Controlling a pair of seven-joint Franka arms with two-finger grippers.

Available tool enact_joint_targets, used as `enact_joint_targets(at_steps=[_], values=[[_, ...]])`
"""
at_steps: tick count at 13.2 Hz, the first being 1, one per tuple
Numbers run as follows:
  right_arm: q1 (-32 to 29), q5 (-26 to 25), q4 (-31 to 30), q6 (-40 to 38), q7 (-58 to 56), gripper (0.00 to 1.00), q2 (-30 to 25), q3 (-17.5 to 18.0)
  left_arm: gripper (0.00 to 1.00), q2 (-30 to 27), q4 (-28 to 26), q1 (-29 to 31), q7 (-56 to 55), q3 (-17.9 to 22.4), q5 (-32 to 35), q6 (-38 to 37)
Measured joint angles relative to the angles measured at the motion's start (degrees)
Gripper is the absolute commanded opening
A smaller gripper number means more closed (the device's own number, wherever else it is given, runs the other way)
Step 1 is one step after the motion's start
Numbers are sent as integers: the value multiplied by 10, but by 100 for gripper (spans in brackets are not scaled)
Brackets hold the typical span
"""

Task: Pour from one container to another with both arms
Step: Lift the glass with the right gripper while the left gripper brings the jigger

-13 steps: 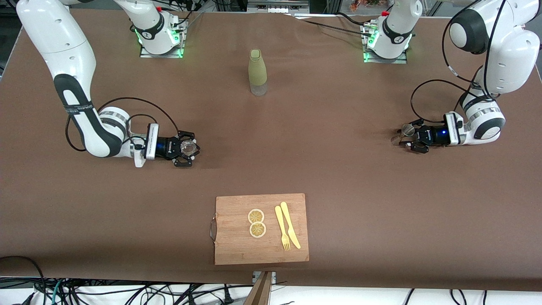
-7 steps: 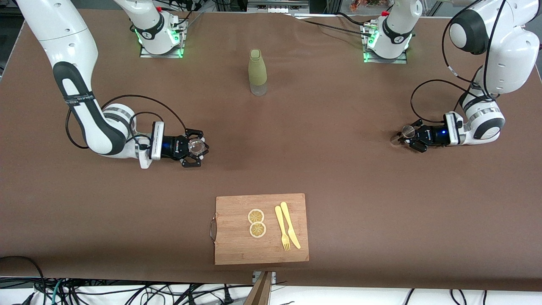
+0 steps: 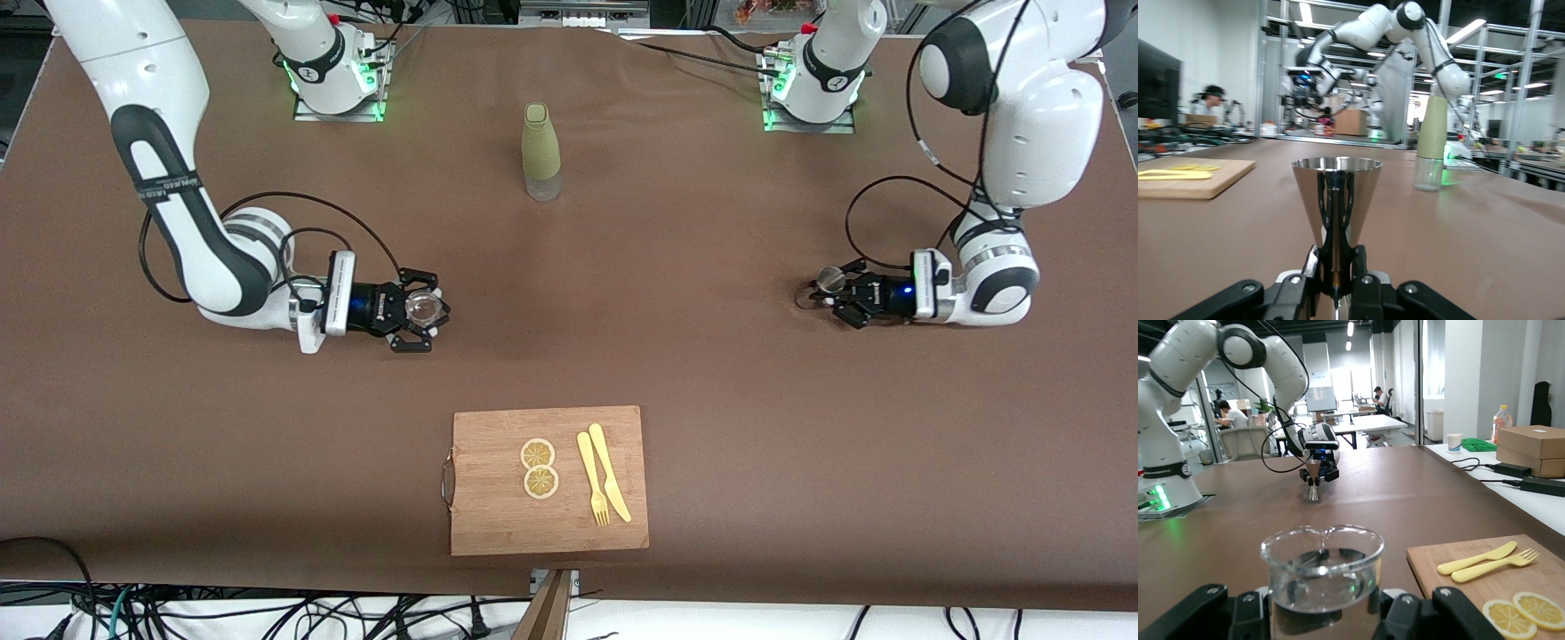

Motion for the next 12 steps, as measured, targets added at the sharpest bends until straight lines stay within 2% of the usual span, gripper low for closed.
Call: enact_joint_targets(at_steps=[2,4,9,12], values=[[13,16,1,66,31,0,-17,36,0,-7,14,-36,-15,-18,-36,15],[32,23,15,130,63,0,-24,63,0,-25,26,-58,-34,-54,-67,64],[133,23,69,254,144,0,-19,70,0,-48,40,-109,-79,-149,-188,200],[186,23,94,324,180,0,-9,70,0,-48,48,-137,-98,-179,-228,251]])
